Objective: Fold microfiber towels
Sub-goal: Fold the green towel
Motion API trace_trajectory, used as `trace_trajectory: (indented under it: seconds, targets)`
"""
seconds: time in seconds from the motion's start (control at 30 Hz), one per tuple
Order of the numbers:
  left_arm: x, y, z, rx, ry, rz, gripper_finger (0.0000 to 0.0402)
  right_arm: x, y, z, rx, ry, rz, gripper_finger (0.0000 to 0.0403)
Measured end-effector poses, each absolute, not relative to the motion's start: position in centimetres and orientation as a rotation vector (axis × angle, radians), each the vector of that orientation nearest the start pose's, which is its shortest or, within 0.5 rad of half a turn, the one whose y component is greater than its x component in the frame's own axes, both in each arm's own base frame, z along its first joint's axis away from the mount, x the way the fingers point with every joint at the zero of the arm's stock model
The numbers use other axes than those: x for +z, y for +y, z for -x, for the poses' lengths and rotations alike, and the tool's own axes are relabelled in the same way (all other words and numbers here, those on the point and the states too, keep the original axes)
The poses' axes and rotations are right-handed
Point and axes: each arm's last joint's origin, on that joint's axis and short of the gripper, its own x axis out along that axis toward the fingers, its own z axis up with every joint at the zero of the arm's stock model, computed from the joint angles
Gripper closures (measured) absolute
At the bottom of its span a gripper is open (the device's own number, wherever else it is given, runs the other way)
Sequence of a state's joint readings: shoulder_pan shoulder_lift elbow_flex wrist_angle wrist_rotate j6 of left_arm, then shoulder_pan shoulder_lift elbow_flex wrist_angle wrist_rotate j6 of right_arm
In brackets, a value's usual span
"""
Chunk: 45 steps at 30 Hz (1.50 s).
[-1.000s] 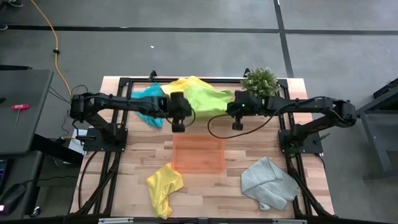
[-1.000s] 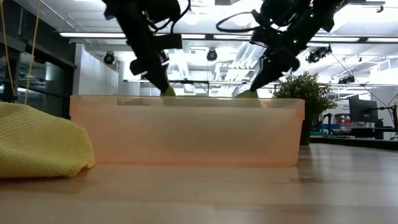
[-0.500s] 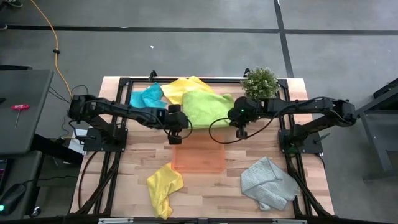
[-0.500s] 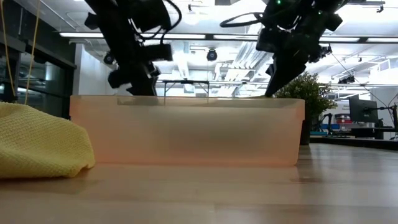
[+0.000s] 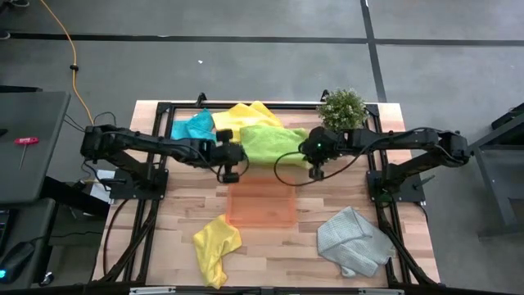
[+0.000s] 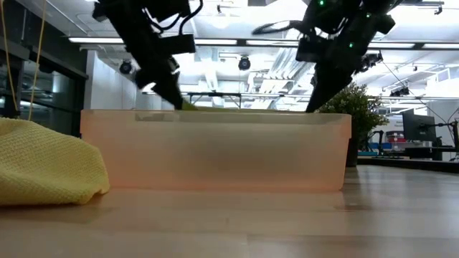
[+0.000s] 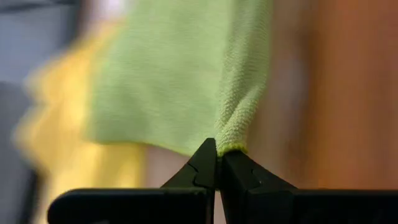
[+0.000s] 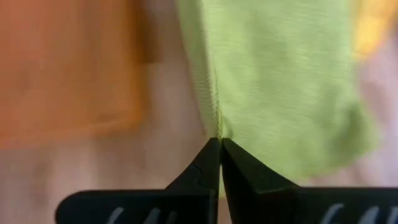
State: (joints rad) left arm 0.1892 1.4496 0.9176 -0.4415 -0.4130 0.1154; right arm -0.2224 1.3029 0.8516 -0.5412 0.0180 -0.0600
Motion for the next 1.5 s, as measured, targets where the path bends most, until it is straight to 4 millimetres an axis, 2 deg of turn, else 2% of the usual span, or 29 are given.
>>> trace_trajectory:
  seconds: [0.1, 0.2, 0.43, 0.7, 0.9, 1.07, 1.3, 1.5]
  targets:
    - [22.2, 8.1, -27.2, 0.573, 0.987, -0.24, 0.0401, 22.6, -6.6, -24.3, -0.277, 0.974, -0.041, 0.0403]
    - [22.1, 10.2, -26.8, 0.581, 0.978, -0.194, 0.0401, 22.5, -7.8, -24.3, -0.364, 0.956, -0.079, 0.0403]
    - [20.4, 14.5, -26.8, 0.585, 0.956, -0.106, 0.0401, 20.9, -10.1, -24.8, -0.518, 0.978, -0.101, 0.0403]
    - [18.3, 17.2, -26.9, 0.617, 0.972, -0.088, 0.0401, 18.0, -12.5, -25.9, -0.664, 1.017, -0.114, 0.0403]
    - [16.0, 18.2, -27.3, 0.621, 1.023, -0.08, 0.0401, 16.8, -13.7, -26.1, -0.723, 1.024, -0.129, 0.0403]
    - [14.4, 18.6, -27.3, 0.651, 1.076, -0.092, 0.0401, 16.3, -14.1, -25.5, -0.79, 1.067, -0.111, 0.0402]
    - [14.9, 19.0, -27.7, 0.73, 1.048, -0.176, 0.0395, 16.7, -14.3, -25.8, -0.814, 1.023, -0.107, 0.0402]
    - [15.0, 19.0, -27.8, 0.712, 1.053, -0.222, 0.0379, 16.9, -14.3, -26.1, -0.806, 0.986, -0.108, 0.0402]
